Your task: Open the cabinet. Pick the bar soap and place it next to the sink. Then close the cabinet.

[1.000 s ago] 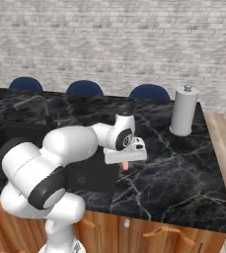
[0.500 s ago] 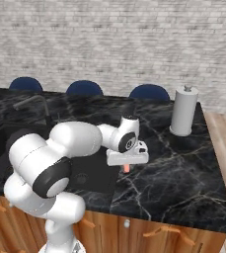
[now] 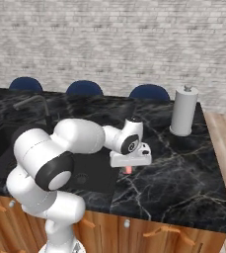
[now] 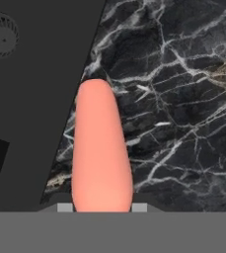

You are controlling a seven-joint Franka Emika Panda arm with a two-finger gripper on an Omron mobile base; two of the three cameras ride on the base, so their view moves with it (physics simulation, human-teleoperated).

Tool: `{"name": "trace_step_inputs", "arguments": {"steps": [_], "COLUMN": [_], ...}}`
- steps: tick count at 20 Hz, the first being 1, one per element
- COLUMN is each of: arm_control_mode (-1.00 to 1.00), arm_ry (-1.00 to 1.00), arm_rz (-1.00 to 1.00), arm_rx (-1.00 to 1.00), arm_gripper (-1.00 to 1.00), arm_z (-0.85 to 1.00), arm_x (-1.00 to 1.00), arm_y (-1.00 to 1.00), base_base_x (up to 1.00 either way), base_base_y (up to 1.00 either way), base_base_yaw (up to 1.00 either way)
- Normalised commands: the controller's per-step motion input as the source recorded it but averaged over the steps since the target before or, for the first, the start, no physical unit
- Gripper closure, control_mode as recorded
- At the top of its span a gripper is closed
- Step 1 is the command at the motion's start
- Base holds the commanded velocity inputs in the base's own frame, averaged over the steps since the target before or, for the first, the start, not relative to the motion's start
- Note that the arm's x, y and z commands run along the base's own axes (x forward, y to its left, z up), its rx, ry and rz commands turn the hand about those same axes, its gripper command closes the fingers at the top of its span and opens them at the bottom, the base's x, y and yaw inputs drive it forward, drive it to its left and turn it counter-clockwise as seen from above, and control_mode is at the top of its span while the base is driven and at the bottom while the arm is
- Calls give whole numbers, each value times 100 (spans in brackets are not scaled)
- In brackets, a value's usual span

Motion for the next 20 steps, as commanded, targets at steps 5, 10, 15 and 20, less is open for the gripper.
{"name": "trace_step_inputs", "arguments": {"steps": [5,10,15,20], "arm_control_mode": [-100,-100,-100,-100], "arm_ry": [0,0,0,0], "arm_rz": [-4,0,0,-1], "arm_rx": [0,0,0,0], "arm_gripper": [100,-100,-100,-100], "arm_z": [-14,0,0,0], "arm_x": [0,0,0,0], "arm_y": [0,0,0,-2], "base_base_x": [0,0,0,0], "base_base_y": [0,0,0,0], "base_base_yaw": [0,0,0,0]}}
